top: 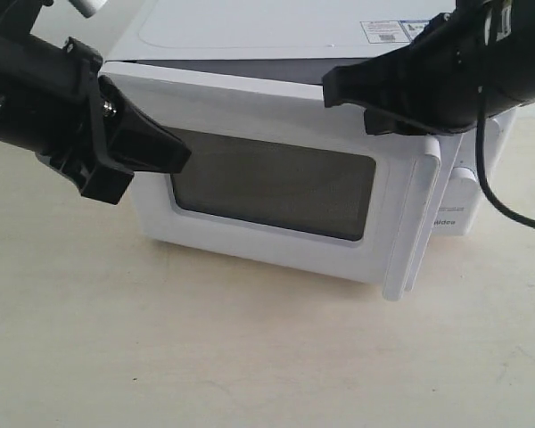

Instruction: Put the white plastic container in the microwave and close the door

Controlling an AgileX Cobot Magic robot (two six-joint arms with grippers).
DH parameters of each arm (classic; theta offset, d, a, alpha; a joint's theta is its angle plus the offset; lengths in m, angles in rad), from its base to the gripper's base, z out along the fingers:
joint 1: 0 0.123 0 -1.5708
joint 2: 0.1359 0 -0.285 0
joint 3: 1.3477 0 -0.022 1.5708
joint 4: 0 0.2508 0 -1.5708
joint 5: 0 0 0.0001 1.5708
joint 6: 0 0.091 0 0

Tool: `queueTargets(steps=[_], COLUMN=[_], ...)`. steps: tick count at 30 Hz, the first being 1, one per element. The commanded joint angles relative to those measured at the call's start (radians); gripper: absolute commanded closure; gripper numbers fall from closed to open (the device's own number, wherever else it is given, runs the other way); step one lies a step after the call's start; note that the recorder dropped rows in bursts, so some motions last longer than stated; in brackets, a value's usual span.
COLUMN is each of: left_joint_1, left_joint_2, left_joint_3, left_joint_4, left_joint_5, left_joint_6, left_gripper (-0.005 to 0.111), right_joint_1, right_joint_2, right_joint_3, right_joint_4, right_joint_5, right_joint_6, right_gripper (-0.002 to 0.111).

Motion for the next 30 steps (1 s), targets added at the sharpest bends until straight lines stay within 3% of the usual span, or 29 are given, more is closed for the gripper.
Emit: queueTargets(steps=[1,7,30], left_joint_1=[-0.006,-0.006,-0.006], left_joint_2=[-0.002,-0.002,-0.002], left_joint_3=[-0.005,-0.005,-0.005], left_joint_4=[-0.011,-0.011,-0.011], left_joint_5=[-0.004,-0.004,-0.020], left_joint_6=[-0.009,-0.009,-0.009], left_gripper=[0.102,0.102,0.102], right_joint_1=[-0.003,-0.003,-0.003], right_joint_2=[0.044,0.080,0.131], right_joint_3=[-0.005,-0.005,-0.005], right_joint_4=[-0.212,-0.422,-0.842], right_joint_5=[-0.013,-0.070,-0.140], right_joint_6=[0.186,0.370,0.810], right_gripper=[0.108,0.108,0.108])
